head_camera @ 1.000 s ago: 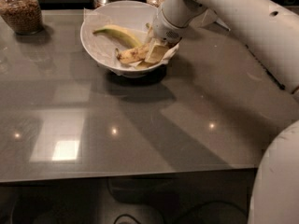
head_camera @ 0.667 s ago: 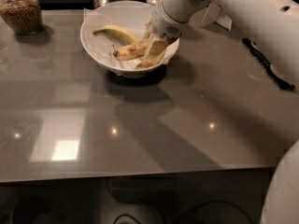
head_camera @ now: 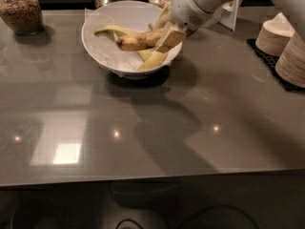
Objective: Pick banana from white bowl
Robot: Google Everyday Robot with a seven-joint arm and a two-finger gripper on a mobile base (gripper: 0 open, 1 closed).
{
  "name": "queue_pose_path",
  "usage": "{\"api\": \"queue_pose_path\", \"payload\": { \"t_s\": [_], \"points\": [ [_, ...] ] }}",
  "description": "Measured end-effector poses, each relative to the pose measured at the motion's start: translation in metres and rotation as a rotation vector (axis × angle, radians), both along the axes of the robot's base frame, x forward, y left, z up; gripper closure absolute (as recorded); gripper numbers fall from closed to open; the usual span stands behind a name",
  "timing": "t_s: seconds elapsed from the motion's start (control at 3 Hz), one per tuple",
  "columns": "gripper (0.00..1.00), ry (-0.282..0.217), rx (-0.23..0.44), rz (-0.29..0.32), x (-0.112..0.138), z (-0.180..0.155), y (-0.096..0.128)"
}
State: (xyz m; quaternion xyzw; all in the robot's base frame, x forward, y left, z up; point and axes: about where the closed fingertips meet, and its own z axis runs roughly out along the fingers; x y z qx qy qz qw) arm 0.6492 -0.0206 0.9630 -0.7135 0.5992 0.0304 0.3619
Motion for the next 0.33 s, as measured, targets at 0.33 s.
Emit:
{"api": "queue_pose_path", "payload": {
  "t_s": [0.33],
  "points": [
    [1.0, 0.026, 0.103, 0.021, -0.051, 0.0336, -0.0266]
  ]
}}
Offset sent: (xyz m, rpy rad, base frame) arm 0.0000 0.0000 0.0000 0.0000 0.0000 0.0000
